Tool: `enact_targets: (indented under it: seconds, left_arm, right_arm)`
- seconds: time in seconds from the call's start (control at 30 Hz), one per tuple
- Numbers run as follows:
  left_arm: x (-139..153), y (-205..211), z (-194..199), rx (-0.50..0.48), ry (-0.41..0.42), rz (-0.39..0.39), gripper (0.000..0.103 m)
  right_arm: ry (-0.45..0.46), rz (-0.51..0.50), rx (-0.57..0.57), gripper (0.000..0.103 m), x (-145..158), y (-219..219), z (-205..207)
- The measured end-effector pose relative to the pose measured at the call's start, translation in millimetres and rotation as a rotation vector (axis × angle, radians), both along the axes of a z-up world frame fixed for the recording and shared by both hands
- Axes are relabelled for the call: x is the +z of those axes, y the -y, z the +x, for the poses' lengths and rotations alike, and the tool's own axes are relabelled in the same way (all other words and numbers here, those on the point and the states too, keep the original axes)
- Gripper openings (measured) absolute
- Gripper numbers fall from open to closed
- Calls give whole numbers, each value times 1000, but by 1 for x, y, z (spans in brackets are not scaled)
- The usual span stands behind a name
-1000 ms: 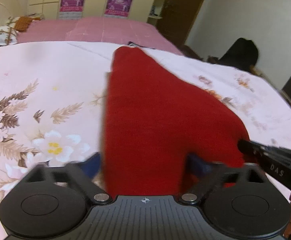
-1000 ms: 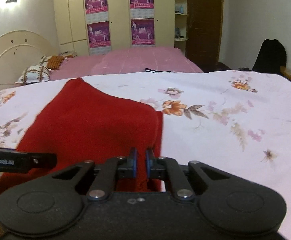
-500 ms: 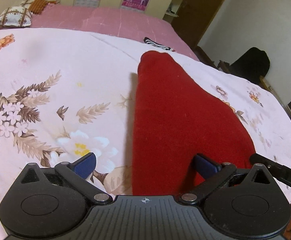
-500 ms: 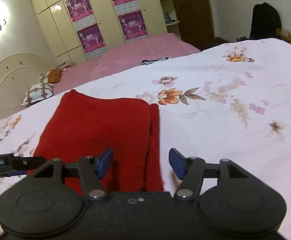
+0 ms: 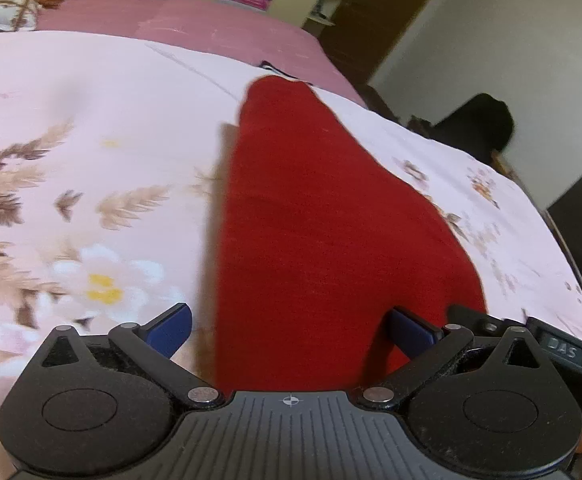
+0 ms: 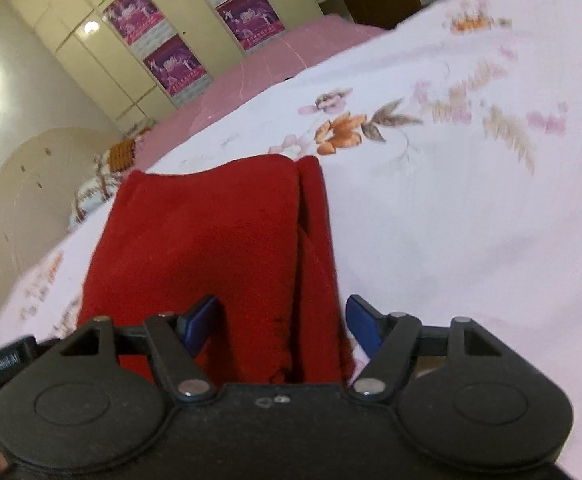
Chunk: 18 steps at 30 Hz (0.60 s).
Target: Fold small clothes
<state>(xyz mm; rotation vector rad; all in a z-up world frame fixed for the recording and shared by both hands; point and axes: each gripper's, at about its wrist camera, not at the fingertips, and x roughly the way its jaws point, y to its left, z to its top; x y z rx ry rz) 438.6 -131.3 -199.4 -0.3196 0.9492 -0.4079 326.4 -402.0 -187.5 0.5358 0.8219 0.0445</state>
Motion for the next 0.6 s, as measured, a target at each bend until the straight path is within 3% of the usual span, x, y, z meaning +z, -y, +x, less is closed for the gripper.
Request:
enact_targets:
  seconds: [0.17,0.27,0.37,0.4,0.47,0.5,0.6]
  left_arm:
    - [4,14,-3,-19,-6,-35,87]
    - [3,13,-3,-24,-4,-41,83]
    - [1,14,-3,-26,7,-26,83]
    - [1,15,-3,-25,9,-19,81]
    - [4,15,-4,-22,6,-17,74]
    - [6,15,-5,-23,7,-16,68]
    - [14,15,-7,-34,23,-1,57]
  right_arm:
    - [27,20,38,31,3,-7,-1]
    - [34,4,58,32,8,-5,-3]
    - [15,19,66,50,4,-5,2]
    - [11,24,62,50,2,-5,4]
    - [14,1,65,46,1,-10,5]
    - [17,-5,66,38,2,-12,4]
    - [37,-24,67,28,9,-15,-2]
